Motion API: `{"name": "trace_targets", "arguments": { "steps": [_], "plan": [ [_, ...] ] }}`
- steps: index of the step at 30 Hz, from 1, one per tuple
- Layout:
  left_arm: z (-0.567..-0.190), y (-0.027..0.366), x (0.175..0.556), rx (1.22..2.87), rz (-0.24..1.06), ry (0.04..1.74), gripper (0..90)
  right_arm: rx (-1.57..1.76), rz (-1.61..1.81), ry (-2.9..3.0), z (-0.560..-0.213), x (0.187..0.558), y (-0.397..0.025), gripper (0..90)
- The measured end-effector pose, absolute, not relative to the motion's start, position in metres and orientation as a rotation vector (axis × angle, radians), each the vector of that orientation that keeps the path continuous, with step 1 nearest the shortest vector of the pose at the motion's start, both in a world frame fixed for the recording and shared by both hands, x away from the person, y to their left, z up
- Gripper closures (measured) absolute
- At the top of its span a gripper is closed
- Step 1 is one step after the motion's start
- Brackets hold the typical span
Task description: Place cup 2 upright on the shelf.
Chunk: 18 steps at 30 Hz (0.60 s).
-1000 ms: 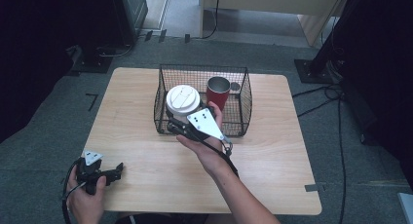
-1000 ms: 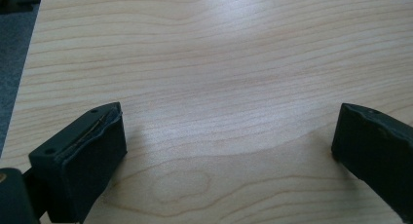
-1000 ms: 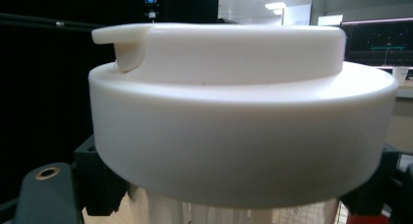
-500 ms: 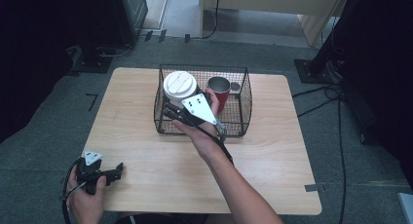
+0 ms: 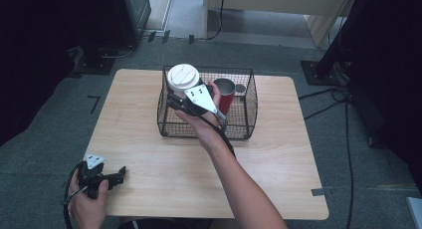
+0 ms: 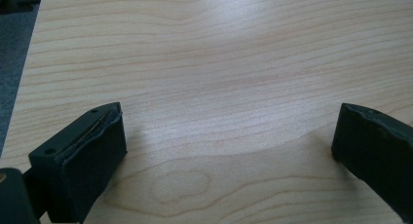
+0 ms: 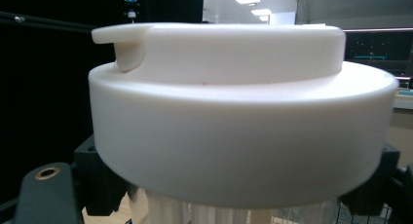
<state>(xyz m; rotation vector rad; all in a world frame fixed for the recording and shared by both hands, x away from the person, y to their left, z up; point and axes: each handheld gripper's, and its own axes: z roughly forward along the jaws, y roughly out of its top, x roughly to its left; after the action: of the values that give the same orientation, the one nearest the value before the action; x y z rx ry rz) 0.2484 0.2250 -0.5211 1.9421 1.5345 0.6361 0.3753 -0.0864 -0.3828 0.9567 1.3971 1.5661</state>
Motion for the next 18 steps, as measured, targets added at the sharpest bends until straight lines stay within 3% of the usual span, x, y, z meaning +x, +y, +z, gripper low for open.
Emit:
{"name": "trace_targets", "arguments": {
  "steps": [18],
  "plan": [
    [-0.521,0.225,0.248,1.942,0.635,1.534,0.0,1.030,1.520,1.432,-0.406,0.423,-0.080,16.0]
  ]
}}
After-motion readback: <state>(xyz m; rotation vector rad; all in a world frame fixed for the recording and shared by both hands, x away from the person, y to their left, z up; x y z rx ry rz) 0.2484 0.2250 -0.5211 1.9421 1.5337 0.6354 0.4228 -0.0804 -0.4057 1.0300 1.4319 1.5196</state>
